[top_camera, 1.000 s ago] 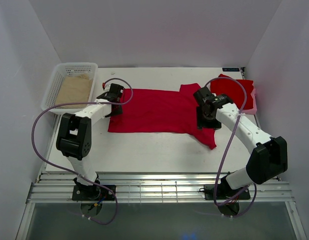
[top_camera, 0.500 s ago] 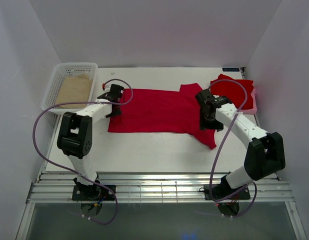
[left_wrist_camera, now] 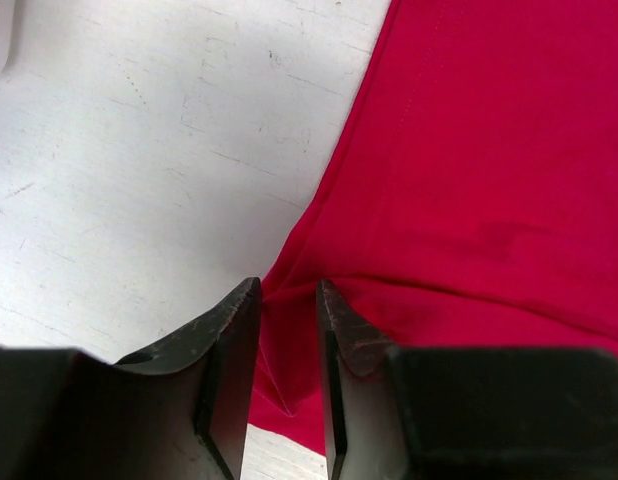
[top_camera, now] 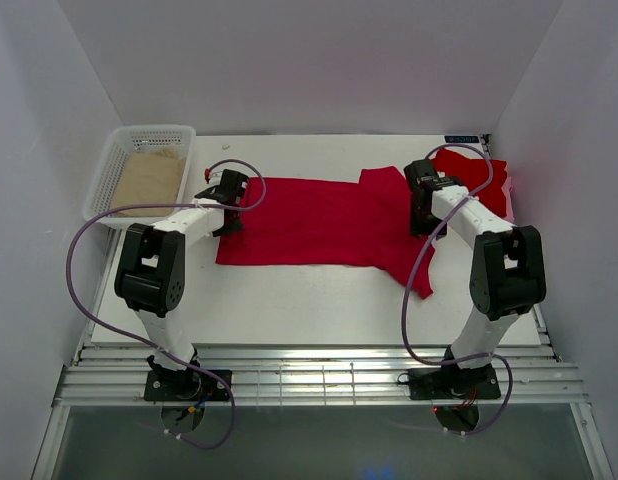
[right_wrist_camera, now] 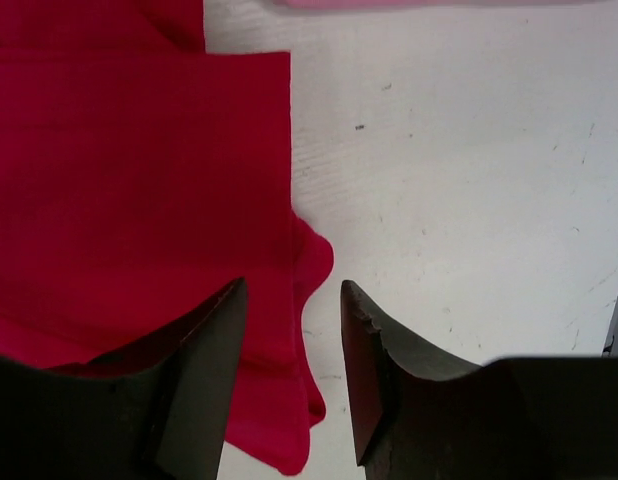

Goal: Fold and stack the t-shirts
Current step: Flatten out the tshirt

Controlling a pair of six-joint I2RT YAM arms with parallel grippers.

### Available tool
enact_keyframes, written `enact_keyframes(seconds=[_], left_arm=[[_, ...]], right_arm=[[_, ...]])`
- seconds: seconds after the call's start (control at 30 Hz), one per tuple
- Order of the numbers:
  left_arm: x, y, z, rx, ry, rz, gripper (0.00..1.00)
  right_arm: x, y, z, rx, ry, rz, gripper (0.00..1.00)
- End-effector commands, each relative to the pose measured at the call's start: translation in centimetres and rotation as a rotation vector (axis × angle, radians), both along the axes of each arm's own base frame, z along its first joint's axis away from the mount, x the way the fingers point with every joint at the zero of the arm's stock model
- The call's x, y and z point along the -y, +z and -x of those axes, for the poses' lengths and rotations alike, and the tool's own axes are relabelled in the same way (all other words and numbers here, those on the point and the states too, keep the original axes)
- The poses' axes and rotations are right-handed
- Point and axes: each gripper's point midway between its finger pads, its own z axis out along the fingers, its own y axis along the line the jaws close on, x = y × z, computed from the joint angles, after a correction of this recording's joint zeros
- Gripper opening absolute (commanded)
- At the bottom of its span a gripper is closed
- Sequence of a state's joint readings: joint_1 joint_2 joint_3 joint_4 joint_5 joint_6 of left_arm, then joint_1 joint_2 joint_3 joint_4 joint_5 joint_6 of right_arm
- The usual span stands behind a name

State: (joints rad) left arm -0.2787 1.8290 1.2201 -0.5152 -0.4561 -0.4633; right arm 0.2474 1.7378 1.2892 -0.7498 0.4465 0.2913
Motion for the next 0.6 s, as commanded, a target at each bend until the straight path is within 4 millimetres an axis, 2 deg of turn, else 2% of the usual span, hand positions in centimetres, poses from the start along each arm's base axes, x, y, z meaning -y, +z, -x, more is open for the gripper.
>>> enact_keyframes(seconds=[0.0,0.3,0.57], left_arm=[[0.1,0.8,0.0,0.023,0.006,0.006,0.38],[-0.3,1.0,0.2,0.017,0.011,-0.005,0.36],[-0.4,0.7,0.4,-0.001,0.013,-0.009,0.35]], right_arm=[[0.1,0.6,-3.2,0.074,0.031,-0.012,0.48],[1.3,-2.1,-5.6,0.038,0.034,-0.024,0.45],[0.3,-1.9,-8.2,0.082,0.083,-0.086,0.42]])
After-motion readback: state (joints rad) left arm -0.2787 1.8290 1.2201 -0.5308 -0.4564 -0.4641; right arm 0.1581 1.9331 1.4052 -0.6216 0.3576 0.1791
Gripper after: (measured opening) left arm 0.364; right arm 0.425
